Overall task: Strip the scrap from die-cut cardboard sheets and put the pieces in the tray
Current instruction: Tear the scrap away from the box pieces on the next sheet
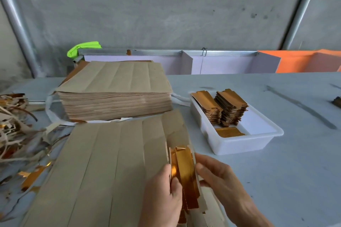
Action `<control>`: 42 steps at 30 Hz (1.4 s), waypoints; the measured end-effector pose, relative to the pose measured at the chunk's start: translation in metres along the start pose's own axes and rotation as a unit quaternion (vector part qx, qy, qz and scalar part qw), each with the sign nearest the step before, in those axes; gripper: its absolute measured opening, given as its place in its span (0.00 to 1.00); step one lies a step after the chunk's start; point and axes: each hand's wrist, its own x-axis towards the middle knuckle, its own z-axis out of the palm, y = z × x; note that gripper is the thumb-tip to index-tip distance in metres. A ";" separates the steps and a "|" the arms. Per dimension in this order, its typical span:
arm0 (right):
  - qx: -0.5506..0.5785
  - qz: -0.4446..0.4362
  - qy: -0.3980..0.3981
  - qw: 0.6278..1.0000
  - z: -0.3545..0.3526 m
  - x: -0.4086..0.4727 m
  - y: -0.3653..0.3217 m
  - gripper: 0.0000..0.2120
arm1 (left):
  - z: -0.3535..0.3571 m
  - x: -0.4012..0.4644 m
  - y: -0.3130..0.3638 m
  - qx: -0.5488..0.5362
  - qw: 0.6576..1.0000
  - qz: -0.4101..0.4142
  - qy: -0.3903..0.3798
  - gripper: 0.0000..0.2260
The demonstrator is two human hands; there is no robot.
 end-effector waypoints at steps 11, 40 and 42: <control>0.038 0.008 -0.054 0.998 0.002 -0.009 0.004 0.24 | 0.004 -0.015 -0.006 -0.051 0.993 -0.072 -0.080 0.07; -0.297 -0.073 0.046 0.951 0.036 -0.008 0.012 0.18 | 0.012 0.090 0.018 0.248 0.960 -0.075 -0.108 0.31; -0.296 -0.083 0.066 0.949 0.034 -0.008 0.014 0.19 | 0.012 0.101 0.006 0.221 0.964 -0.106 -0.103 0.12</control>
